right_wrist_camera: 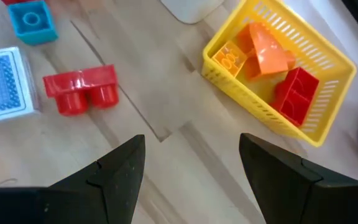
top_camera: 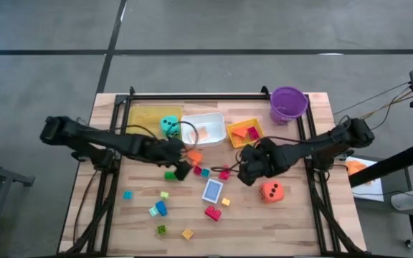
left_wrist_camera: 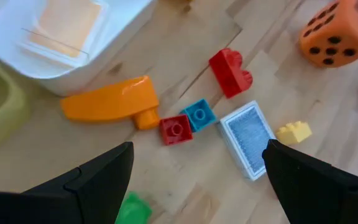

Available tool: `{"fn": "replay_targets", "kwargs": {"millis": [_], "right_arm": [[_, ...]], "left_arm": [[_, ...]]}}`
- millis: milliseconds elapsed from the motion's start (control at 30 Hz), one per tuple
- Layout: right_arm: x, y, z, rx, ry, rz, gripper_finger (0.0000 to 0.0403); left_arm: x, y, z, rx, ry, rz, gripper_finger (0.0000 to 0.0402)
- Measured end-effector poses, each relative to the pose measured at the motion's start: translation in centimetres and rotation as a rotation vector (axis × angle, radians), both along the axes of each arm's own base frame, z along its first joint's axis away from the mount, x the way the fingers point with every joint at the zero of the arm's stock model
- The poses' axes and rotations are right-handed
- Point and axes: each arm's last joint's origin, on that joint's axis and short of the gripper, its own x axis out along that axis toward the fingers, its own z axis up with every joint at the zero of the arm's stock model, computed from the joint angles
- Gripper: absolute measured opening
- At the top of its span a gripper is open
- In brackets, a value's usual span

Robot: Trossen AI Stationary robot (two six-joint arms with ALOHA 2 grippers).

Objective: Pick & Place Toys
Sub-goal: Put the blue playing cards box into the white bin

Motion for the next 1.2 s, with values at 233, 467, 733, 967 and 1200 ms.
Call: {"fn": "replay_targets", "kwargs": {"millis": [233,467,733,967,1200], "right_arm": [[-1.0,0.8,-0.4,-0.091,0.012,-0.029,0.0258],[-3.3,1.3,-1.6,-0.032,0.154,-0.067,0.0258],[-4.8,4.1,-2.0,0.203,0.222,-0.067,0.0258],[-4.3,5.4,0.3,0.216,0.153,-0.017,0.0258],[-6.1,6.2,4.0,0.165,0.133,-0.085,0.0258]], "left_arm": [[5.0,-2.2,-2.7,-0.005,0.138,0.008,0.0354],[7.1,-4.4,-4.1,0.001,0.191,-0.045,0.0354],[4.6,-3.7,-2.6,0.150,0.283,0.020,0.0354],[2.1,-3.3,-0.7,0.176,0.186,0.008,0.0354],[-1.7,-2.6,0.0,0.174,0.141,-0.012,0.0354]]}}
